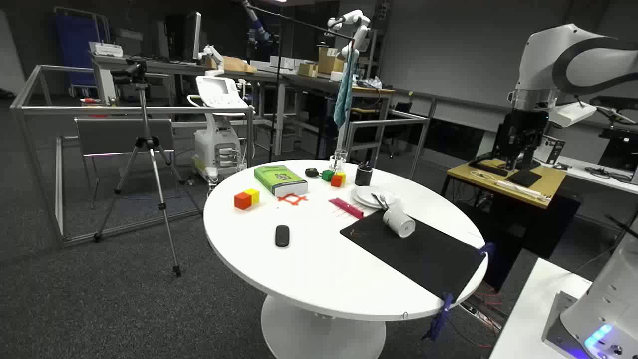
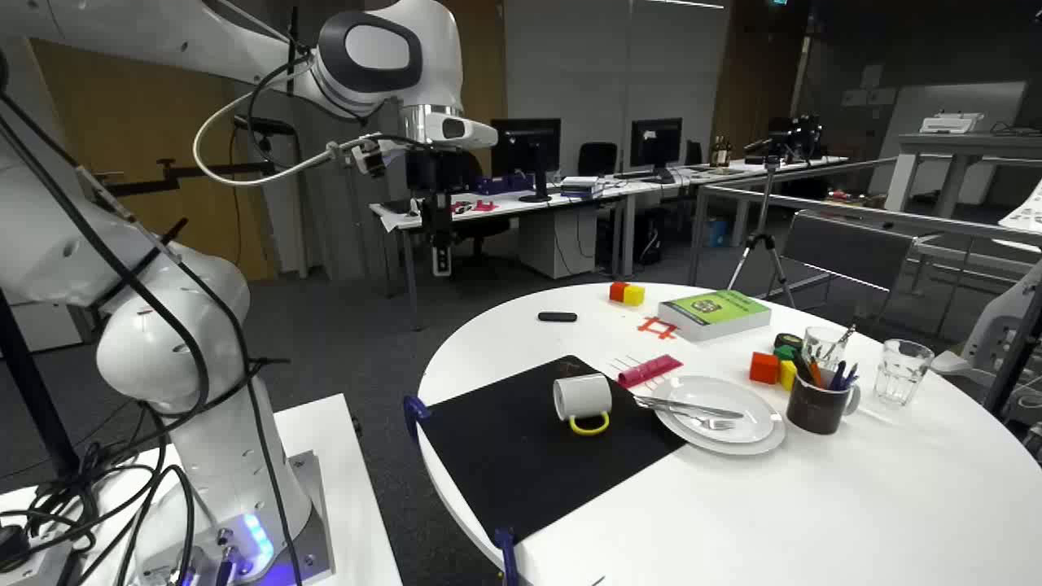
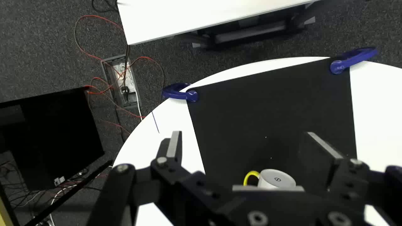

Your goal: Place the mug upright.

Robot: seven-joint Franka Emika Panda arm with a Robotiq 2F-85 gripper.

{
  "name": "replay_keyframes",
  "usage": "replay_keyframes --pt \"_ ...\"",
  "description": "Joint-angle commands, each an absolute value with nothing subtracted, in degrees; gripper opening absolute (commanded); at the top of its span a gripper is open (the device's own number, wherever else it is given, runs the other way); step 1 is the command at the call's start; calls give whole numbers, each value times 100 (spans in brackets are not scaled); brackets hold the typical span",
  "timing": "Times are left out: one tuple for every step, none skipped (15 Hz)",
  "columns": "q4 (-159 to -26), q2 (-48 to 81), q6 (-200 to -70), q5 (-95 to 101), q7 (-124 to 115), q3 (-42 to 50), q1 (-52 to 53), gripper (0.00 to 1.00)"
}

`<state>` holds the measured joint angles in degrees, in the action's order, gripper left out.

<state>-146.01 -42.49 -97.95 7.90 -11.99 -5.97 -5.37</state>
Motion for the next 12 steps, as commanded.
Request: replay_keyframes --pt "-14589 -4239 -9776 834 -1248 -526 -444 100" --pt "-14589 -4239 -9776 834 -1248 -526 -444 100" --pt "-14589 -4238 -9776 834 -1248 -526 -444 100" --pt "-14589 -4238 -9776 834 -1248 -526 -444 100" --pt "-14589 -4239 -9776 834 -1248 -526 -444 100" --pt "-14589 -4238 -9776 834 -1248 -526 -444 100" --pt "-14589 -4238 -9776 834 -1248 -526 -444 100" --pt "-14589 -4238 -9776 834 -1248 -526 -444 100" --pt "-14535 -4119 -9806 809 -1272 -539 -438 100" --pt "-14468 -3947 -9866 797 -1294 -547 -439 100" --pt "-14426 -3815 -9908 821 -1271 -550 -434 100" --pt "-14378 -3660 -9969 849 -1215 -538 -425 100"
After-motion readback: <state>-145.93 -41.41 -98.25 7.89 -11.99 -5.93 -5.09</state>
